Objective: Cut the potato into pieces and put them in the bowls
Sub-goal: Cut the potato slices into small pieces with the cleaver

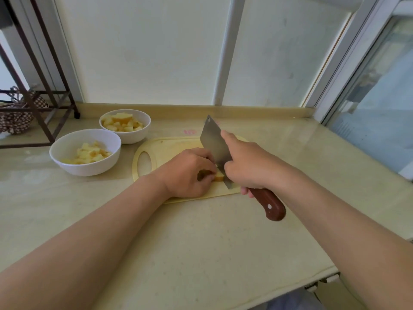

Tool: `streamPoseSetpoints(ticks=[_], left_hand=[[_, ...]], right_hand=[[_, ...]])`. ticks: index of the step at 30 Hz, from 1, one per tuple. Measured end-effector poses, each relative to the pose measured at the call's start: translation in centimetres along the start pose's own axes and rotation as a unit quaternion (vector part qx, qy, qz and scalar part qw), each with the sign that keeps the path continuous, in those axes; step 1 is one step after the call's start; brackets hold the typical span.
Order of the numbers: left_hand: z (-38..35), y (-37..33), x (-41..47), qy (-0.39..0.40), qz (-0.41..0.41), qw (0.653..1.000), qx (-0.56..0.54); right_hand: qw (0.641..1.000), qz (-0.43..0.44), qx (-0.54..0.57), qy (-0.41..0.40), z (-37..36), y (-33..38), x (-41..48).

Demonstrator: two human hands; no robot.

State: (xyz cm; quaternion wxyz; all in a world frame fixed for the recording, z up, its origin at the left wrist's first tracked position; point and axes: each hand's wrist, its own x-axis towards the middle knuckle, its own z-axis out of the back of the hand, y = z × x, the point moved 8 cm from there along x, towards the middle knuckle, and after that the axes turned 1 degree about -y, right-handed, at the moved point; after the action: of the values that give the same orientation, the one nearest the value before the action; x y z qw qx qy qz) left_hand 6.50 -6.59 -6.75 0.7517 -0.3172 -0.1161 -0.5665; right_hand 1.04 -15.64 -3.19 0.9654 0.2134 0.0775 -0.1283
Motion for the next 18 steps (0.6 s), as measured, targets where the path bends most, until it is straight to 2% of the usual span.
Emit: streamPoseSetpoints(ticks=[7, 13, 18], left_hand=[[0.3, -0.1, -0.1, -0.014, 0.005, 1.000, 0.001], [0.4, 0.1, -0.2, -0.011, 0.014, 1.000, -0.003], [0.6, 0.1, -0.1, 0.008, 0.029, 0.999, 0.010]], right_hand=[[0.999, 0.003, 0.032, -0.003, 0.2, -0.1, 0.8], [0.998, -0.015, 0.048, 0.026, 0.9, -1.6, -0.6], [0.997, 0.006, 0.071, -0.009, 2.3, -1.9, -2.3]])
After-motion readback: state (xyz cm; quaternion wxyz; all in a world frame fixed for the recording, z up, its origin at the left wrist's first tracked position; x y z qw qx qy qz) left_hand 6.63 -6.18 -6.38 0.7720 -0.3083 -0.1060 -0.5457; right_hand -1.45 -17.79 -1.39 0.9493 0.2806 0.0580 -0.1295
